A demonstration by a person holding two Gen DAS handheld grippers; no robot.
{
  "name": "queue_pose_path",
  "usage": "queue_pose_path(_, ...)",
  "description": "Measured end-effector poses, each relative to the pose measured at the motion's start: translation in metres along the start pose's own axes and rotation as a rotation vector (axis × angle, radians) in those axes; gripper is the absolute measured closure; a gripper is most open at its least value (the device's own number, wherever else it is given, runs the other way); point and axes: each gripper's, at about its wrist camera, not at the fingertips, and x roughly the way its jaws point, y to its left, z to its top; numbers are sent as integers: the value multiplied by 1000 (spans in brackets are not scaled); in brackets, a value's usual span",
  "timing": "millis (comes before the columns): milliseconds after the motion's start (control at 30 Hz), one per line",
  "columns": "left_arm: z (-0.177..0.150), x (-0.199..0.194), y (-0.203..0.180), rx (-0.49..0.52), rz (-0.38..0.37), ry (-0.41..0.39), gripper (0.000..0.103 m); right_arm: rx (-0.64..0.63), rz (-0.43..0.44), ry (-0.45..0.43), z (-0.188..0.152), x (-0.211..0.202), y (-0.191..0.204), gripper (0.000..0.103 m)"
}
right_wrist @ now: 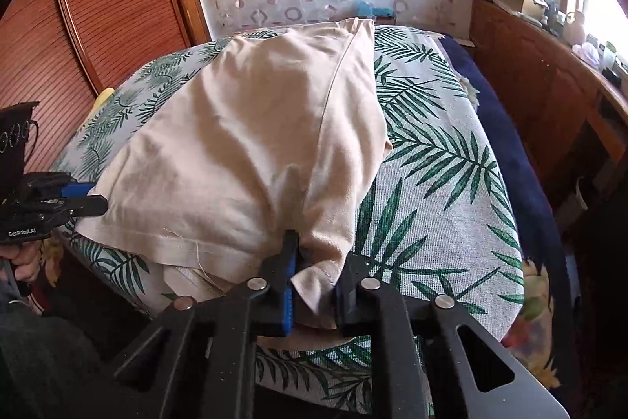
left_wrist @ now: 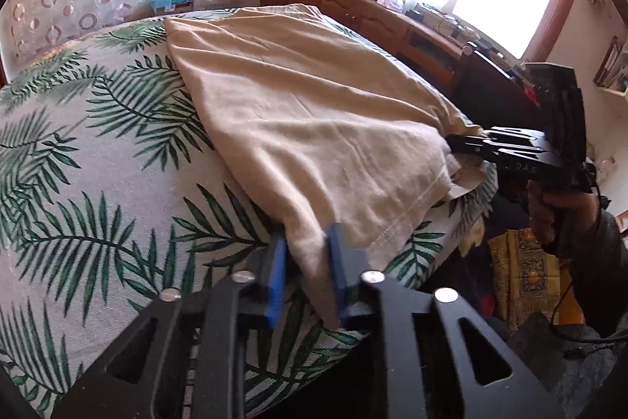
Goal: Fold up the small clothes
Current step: 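Grasp the shirt edge with both grippers and fold it over the shirt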
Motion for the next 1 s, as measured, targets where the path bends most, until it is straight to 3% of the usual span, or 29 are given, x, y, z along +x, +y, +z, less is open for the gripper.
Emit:
queue_pose_path(100, 4, -10, -6, 24, 7, -46, 93, 6, 33, -32, -1, -6, -1, 96)
queue_pose_path(233, 20, -37, -10, 26, 21, -142, 93, 24, 61, -139, 8, -28, -4, 97)
queue_pose_path(400, 52, -65, -3, 23, 55, -235, 94, 14, 78, -246, 35, -53, -6, 98)
queue_pose_path(533, 87, -63, 15, 15, 73, -264, 94, -15, 64, -308, 66, -57, -7, 98)
queue_pose_path(700, 125, -45, 42, -3, 108, -269, 94, -51, 23, -311, 109, -26, -10, 98)
queue_pose_path(1000, 180, -5, 86, -77, 104, -234, 94, -63, -16, -255, 161, 34, -13, 98)
